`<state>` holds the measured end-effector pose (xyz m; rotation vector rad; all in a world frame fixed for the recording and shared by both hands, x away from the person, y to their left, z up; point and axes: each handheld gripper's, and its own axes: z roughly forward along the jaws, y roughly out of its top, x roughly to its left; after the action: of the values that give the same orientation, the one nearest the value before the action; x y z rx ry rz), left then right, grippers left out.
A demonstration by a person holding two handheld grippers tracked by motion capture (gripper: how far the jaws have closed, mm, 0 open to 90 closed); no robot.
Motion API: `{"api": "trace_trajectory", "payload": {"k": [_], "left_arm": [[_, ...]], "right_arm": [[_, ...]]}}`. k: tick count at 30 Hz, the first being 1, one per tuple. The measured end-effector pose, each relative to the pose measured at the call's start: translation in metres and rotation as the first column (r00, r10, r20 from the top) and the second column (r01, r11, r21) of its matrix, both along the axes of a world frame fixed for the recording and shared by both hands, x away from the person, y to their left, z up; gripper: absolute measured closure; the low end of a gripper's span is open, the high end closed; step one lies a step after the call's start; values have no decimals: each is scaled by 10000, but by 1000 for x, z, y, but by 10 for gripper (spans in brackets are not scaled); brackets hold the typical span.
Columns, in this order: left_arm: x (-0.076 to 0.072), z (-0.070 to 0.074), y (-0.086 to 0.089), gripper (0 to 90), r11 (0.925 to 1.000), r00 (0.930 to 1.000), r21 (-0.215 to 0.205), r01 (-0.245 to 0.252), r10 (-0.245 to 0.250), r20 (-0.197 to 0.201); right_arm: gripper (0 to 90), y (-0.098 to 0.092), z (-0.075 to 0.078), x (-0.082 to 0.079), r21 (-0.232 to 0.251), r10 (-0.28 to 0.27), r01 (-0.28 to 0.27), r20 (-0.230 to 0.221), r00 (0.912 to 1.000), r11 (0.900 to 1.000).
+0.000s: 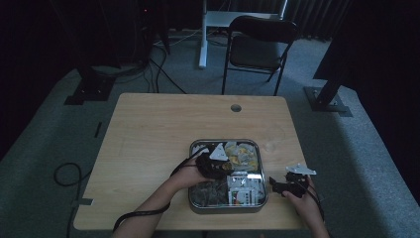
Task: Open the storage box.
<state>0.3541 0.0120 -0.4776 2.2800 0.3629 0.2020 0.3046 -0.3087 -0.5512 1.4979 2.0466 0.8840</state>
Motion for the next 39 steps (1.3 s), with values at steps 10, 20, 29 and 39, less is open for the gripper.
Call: {"api": "trace_trajectory", "payload": {"k": [10,20,29,39], "left_arm": [[0,1,-3,584,9998,10000,214,-28,26,87],[-3,7,-5,591,9991,9996,419,-55,43,280],[-6,27,-4,591,9994,9985,321,129,-145,528],[-4,43,14,591,9997,9978,182,-182,170,645]], "right_arm": [[101,0,0,0,1,-2,2,-1,10000,10000],[101,0,0,0,2,-2,2,-3,10000,10000],[101,0,0,0,-7,2,-2,7,10000,10000],[101,0,0,0,-4,5,-5,7,10000,10000]]}}
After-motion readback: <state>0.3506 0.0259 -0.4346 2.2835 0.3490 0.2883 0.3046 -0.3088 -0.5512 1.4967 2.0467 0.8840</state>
